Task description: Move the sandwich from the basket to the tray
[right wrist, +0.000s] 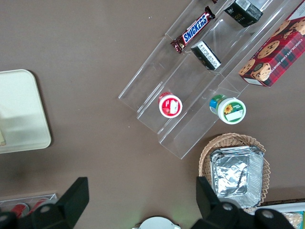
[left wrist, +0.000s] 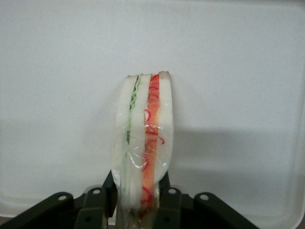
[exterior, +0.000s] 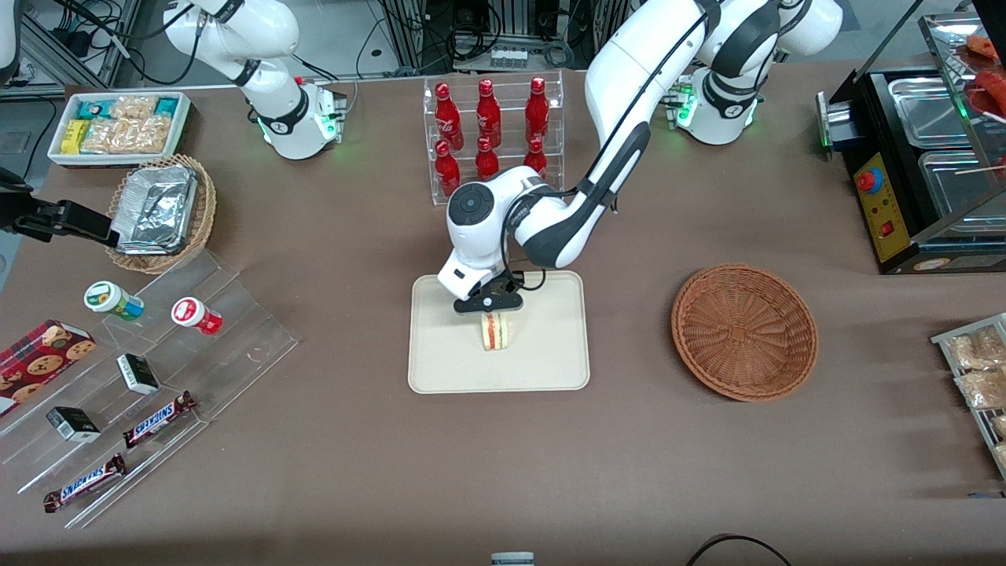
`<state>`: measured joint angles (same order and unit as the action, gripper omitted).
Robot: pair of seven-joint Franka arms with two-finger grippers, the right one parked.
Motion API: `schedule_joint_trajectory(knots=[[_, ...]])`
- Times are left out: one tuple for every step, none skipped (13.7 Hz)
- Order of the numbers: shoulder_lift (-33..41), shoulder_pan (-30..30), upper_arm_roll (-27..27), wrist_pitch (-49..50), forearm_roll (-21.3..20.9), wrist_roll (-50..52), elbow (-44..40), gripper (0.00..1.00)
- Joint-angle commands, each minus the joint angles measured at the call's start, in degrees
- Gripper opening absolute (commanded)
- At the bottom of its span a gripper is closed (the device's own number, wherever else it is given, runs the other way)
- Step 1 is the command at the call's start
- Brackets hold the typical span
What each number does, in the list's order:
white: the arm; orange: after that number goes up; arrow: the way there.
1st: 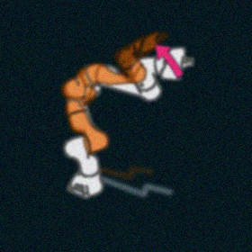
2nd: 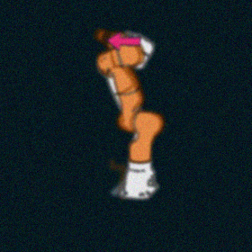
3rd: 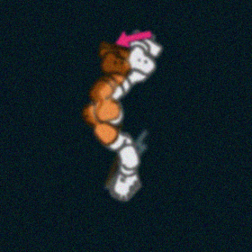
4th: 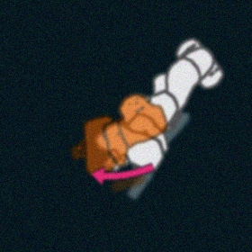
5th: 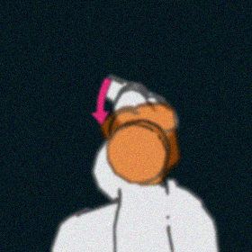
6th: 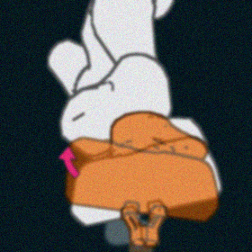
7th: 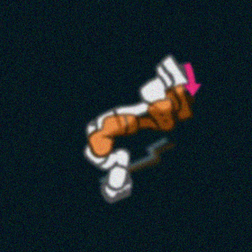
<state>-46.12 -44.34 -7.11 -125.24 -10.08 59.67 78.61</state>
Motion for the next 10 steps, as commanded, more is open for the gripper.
schedule_joint_trajectory(knots=[[2.6,-0.2,0.4,2.4,-0.6,1.2,-1.4,1.0],[5.1,0.2,0.4,5.5,-0.4,1.6,-1.4,1.0],[8.3,1.7,0.4,8.8,-0.1,1.4,-1.1,1.0],[11.7,4.0,0.2,12.6,0.7,1.2,-0.8,1.0],[14.4,5.0,0.2,16.5,2.6,0.7,-0.8,1.0],[17.2,5.8,0.3,20.4,3.7,0.5,-0.7,1.0],[19.6,7.7,0.3,23.3,3.8,0.4,-0.4,1.0],[21.8,9.1,0.3,25.9,3.8,-0.9,0.0,1.0],[24.1,10.5,0.3,28.7,3.9,-3.8,0.6,1.0],[26.6,12.8,0.3,31.8,4.1,-7.5,1.4,1.0]])
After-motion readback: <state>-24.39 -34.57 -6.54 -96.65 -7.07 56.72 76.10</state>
